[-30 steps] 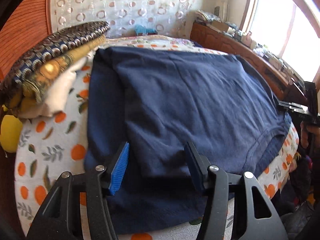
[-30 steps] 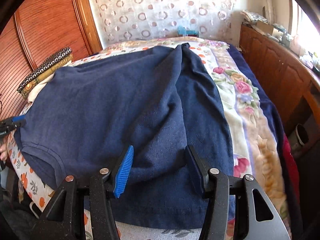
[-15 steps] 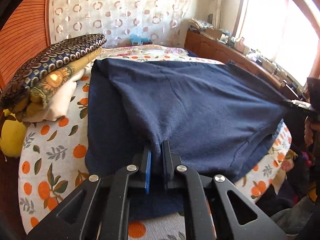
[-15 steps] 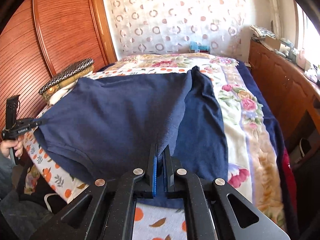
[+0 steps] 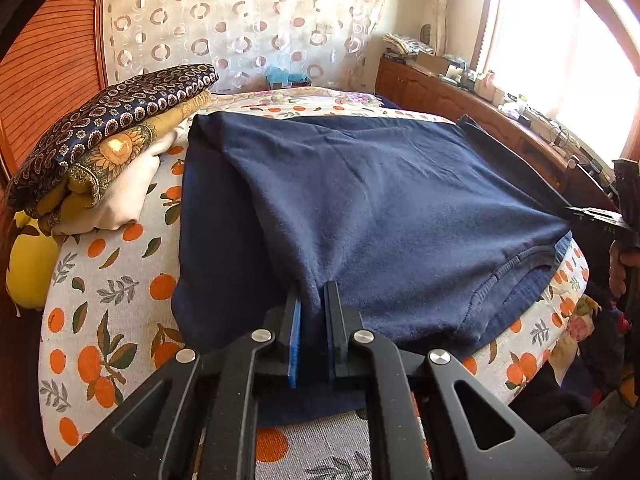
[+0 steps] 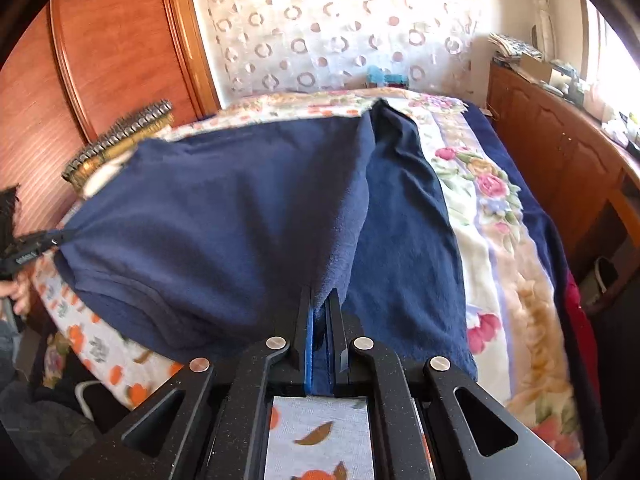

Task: Fold small clothes

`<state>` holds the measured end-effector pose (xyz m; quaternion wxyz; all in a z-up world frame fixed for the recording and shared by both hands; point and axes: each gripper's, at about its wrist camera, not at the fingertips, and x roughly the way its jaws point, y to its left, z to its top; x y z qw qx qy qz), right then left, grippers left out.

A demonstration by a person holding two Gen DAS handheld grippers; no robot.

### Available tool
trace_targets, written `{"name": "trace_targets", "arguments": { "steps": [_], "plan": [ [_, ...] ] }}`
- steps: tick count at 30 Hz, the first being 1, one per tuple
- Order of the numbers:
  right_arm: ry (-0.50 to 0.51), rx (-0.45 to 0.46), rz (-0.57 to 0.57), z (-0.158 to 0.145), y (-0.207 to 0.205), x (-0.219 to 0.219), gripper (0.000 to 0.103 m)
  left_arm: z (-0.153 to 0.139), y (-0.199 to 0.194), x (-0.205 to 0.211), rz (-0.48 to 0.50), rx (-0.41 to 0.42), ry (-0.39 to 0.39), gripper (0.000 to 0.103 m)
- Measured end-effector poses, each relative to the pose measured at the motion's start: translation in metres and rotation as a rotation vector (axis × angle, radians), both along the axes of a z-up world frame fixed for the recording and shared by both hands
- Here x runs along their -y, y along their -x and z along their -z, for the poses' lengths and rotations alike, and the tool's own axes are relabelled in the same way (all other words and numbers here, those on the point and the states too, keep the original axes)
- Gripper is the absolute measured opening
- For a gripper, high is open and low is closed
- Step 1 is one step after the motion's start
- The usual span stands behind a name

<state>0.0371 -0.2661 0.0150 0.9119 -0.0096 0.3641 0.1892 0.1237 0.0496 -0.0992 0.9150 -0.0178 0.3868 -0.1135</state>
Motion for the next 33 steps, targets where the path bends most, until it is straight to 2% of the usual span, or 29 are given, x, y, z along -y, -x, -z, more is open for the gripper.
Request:
{"name": "trace_targets", "arguments": {
  "steps": [1, 5, 8, 12, 16, 18, 20, 22, 23, 27, 33],
  "plan": [
    [-0.009, 0.011, -0.003, 0.004, -0.006, 0.001, 0.004, 0.0, 0.0, 0.0, 0.0, 0.001, 0.002, 0.01],
    [-0.081, 0.046, -0.01, -0.016, 0.003, 0.002, 0.004, -0.002, 0.001, -0.001, 0.001, 0.008, 0.004, 0.01],
    [-0.032, 0.056, -0.002, -0.014, 0.011, -0.003, 0.004, 0.0, 0.0, -0.002, -0.002, 0.002, 0.005, 0.01],
    [0.062, 0.034, 0.052, 0.008, 0.007, -0.006, 0.005, 0.002, 0.003, 0.0, -0.006, 0.0, -0.003, 0.01],
    [0.081, 0.039, 0.105, 0.011, 0.009, -0.005, 0.03, -0.001, 0.008, -0.003, -0.018, 0.009, 0.0, 0.01],
    [0.069, 0.073, 0.098, 0.005, 0.014, -0.01, 0.038, -0.006, 0.011, -0.008, -0.026, 0.022, 0.007, 0.011],
    [0.044, 0.105, 0.067, -0.002, 0.019, -0.022, 0.05, -0.012, 0.015, -0.015, -0.046, 0.04, 0.002, 0.015],
    [0.04, 0.142, 0.029, -0.007, 0.025, -0.041, 0.055, -0.018, 0.018, -0.025, -0.062, 0.059, 0.01, 0.04],
    [0.044, 0.155, 0.007, -0.006, 0.026, -0.05, 0.056, -0.02, 0.018, -0.03, -0.065, 0.065, 0.021, 0.043],
    [0.071, 0.197, -0.065, -0.001, 0.029, -0.09, 0.058, -0.016, 0.011, -0.045, -0.092, 0.027, 0.048, 0.044],
    [0.069, 0.155, -0.127, 0.034, 0.009, -0.128, 0.068, 0.005, -0.003, -0.045, -0.101, -0.048, 0.098, 0.044]
  ]
}}
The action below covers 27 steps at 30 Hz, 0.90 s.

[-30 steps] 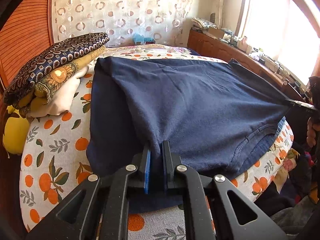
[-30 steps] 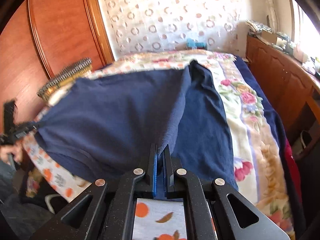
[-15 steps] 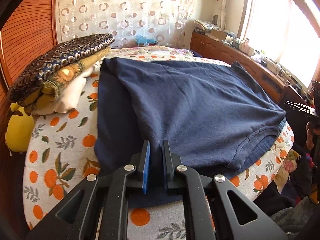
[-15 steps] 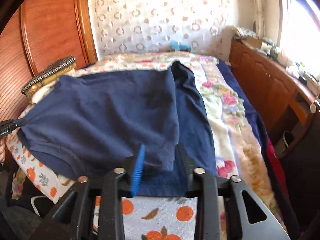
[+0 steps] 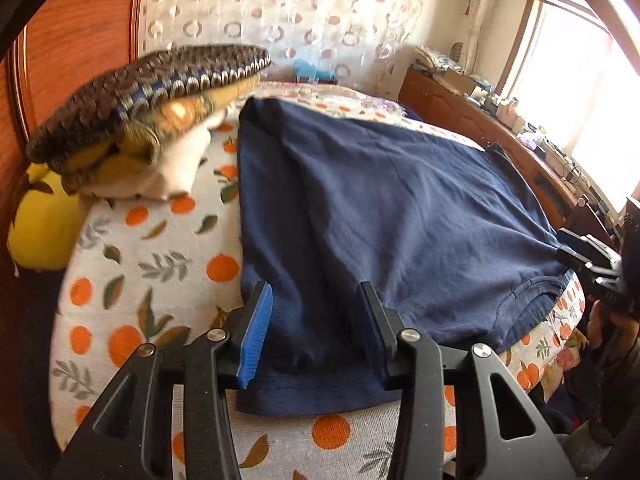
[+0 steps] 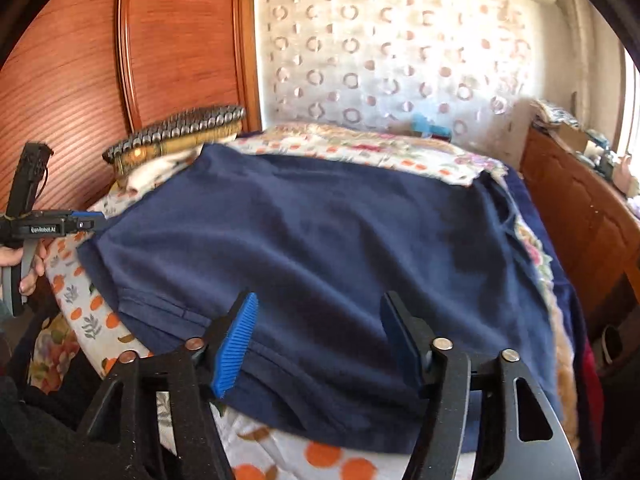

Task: Fold small clothes

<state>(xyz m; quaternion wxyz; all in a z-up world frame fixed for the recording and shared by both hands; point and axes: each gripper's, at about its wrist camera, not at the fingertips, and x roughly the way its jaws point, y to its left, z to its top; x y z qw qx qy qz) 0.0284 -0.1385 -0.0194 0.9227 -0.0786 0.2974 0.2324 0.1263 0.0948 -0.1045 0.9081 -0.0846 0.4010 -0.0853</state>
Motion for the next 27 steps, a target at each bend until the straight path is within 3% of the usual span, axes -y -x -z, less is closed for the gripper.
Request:
{"name": "trace_targets", "arguments": {
  "steps": [8, 10, 12, 13, 17, 21, 27],
  "plan": [
    [0.057, -0.077, 0.051, 0.036, -0.034, -0.013, 0.071, 0.009, -0.004, 0.008, 0.008, -0.022, -0.023, 0.049],
    [0.059, -0.074, 0.062, 0.037, -0.04, -0.018, 0.072, 0.009, -0.003, 0.013, 0.017, -0.019, -0.042, 0.06],
    [0.058, -0.077, 0.066, 0.038, -0.04, -0.019, 0.074, 0.009, -0.002, 0.016, 0.027, -0.021, -0.051, 0.079],
    [0.058, -0.076, 0.065, 0.038, -0.04, -0.02, 0.074, 0.01, -0.002, 0.019, 0.033, -0.023, -0.059, 0.08],
    [0.057, -0.069, 0.065, 0.038, -0.036, -0.02, 0.074, 0.005, 0.002, 0.023, 0.005, -0.009, -0.107, 0.08],
    [0.055, -0.063, 0.065, 0.038, -0.028, -0.014, 0.075, -0.003, 0.005, 0.016, -0.034, 0.015, -0.104, 0.08],
    [0.054, -0.063, 0.062, 0.038, -0.028, -0.011, 0.075, 0.01, 0.0, 0.004, -0.069, -0.042, -0.049, 0.08]
  ]
}}
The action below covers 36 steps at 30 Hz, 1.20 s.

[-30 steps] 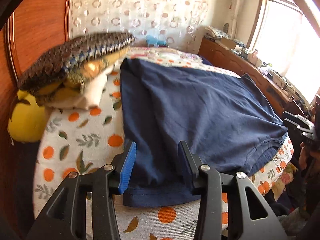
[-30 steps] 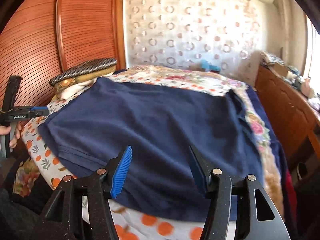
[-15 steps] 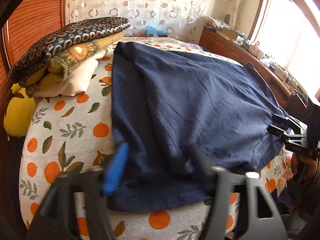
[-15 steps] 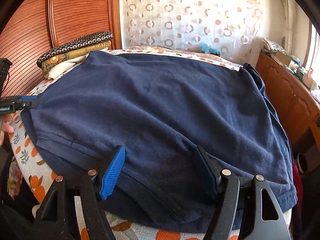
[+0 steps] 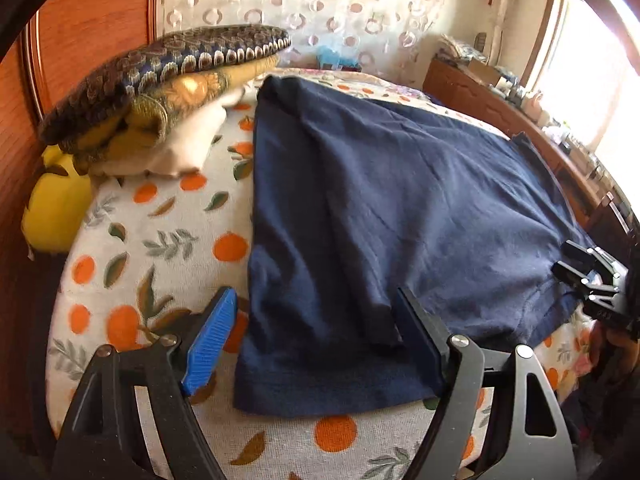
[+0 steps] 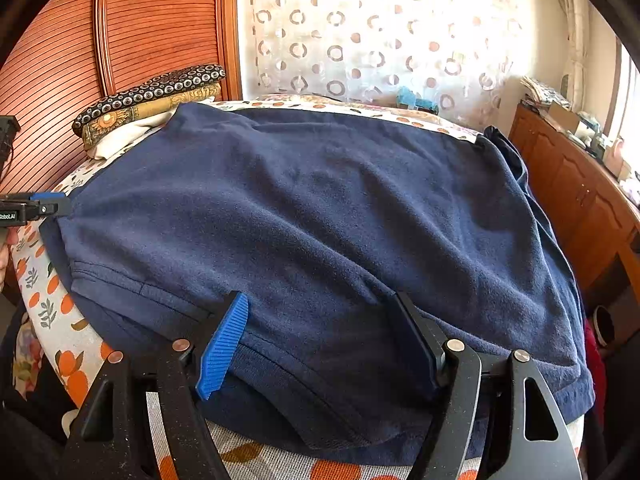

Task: Fold small clothes

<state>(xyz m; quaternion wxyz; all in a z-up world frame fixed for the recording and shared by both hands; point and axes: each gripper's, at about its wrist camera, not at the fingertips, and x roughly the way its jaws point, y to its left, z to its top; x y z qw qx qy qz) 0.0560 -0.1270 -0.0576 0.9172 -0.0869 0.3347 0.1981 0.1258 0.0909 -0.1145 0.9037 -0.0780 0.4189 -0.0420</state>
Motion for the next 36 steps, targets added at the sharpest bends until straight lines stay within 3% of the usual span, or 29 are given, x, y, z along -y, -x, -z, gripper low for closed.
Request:
{"name": "trace_targets", "arguments": {
  "steps": [2, 4, 8, 12, 14, 20, 24, 36],
  "plan": [
    [0.0, -0.001, 0.0, 0.0, 0.0, 0.0, 0.075, 0.0, 0.001, 0.0, 0.007, 0.001, 0.016, 0.078],
    [-0.001, 0.0, 0.001, 0.0, 0.0, 0.0, 0.075, -0.001, 0.003, 0.002, 0.02, 0.009, 0.047, 0.069],
    [-0.002, -0.002, -0.001, 0.0, 0.0, 0.002, 0.075, 0.0, 0.007, 0.012, 0.023, 0.023, 0.038, 0.051],
    [-0.004, -0.004, -0.003, 0.0, -0.001, 0.003, 0.075, 0.0, 0.005, 0.017, 0.03, 0.033, 0.052, 0.018],
    [-0.005, -0.008, -0.009, -0.001, -0.001, 0.005, 0.076, -0.002, 0.004, 0.022, 0.042, 0.039, 0.034, 0.011],
    [-0.106, 0.014, -0.01, -0.013, 0.004, 0.038, 0.075, -0.035, -0.001, 0.052, 0.124, 0.124, 0.039, 0.009],
    [-0.096, 0.038, 0.044, -0.021, 0.01, 0.074, 0.075, -0.055, -0.017, 0.085, 0.205, 0.152, 0.054, 0.009],
    [-0.131, 0.042, 0.231, -0.012, 0.032, 0.183, 0.075, -0.093, -0.079, 0.258, 0.532, 0.165, 0.037, 0.008]
  ]
}}
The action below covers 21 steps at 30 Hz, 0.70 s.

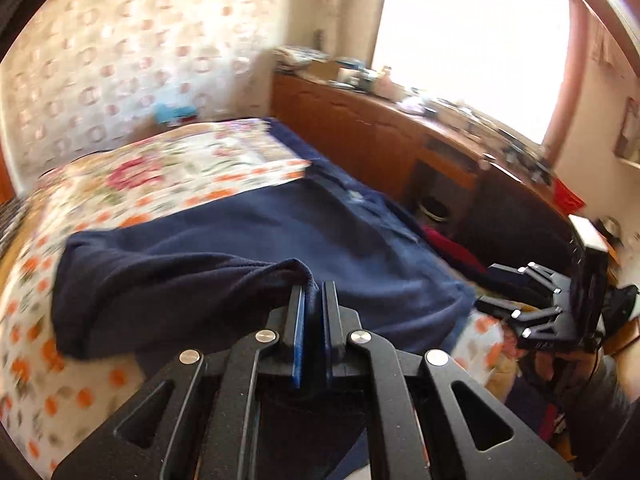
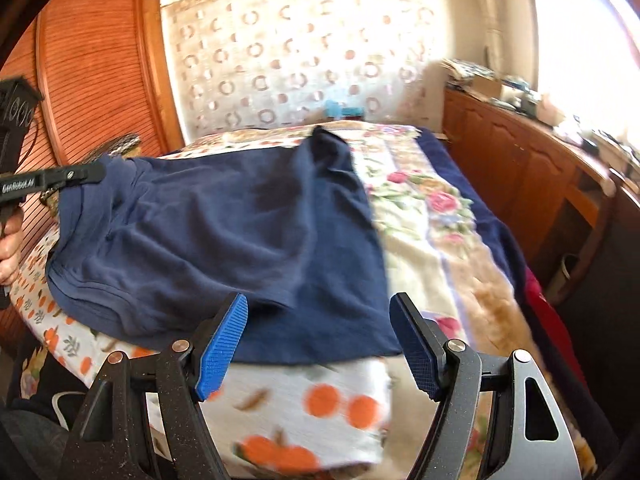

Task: Fold small clothes

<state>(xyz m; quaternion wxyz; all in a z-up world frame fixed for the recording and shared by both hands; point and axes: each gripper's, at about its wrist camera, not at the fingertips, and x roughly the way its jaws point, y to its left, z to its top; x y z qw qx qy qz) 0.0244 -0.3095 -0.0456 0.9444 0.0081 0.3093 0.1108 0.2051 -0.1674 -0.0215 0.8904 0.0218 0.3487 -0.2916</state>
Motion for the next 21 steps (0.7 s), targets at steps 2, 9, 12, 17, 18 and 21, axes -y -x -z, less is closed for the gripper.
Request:
{"name": "trace_targets", "arguments": {
  "steps": [2, 9, 12, 17, 18, 21],
  "plan": [
    [-0.007, 0.001, 0.024, 0.002, 0.005, 0.014, 0.075, -0.008, -0.007, 0.027, 0.05, -0.004, 0.004, 0.008],
    [-0.039, -0.008, 0.077, 0.002, 0.012, 0.046, 0.075, -0.019, -0.009, 0.107, 0.201, -0.036, 0.005, 0.008],
    [-0.028, -0.009, 0.075, 0.0, 0.012, 0.048, 0.075, -0.02, -0.005, 0.115, 0.217, -0.027, -0.01, 0.009],
    [-0.023, -0.01, 0.072, -0.001, 0.009, 0.044, 0.075, -0.036, 0.003, 0.103, 0.197, 0.031, -0.013, 0.051],
    [-0.027, -0.01, 0.074, -0.002, 0.007, 0.044, 0.075, -0.039, 0.003, 0.096, 0.185, 0.044, -0.016, 0.055],
    [-0.042, -0.004, 0.063, -0.004, 0.005, 0.042, 0.075, -0.04, -0.001, 0.066, 0.131, 0.055, -0.021, 0.069]
  ]
}}
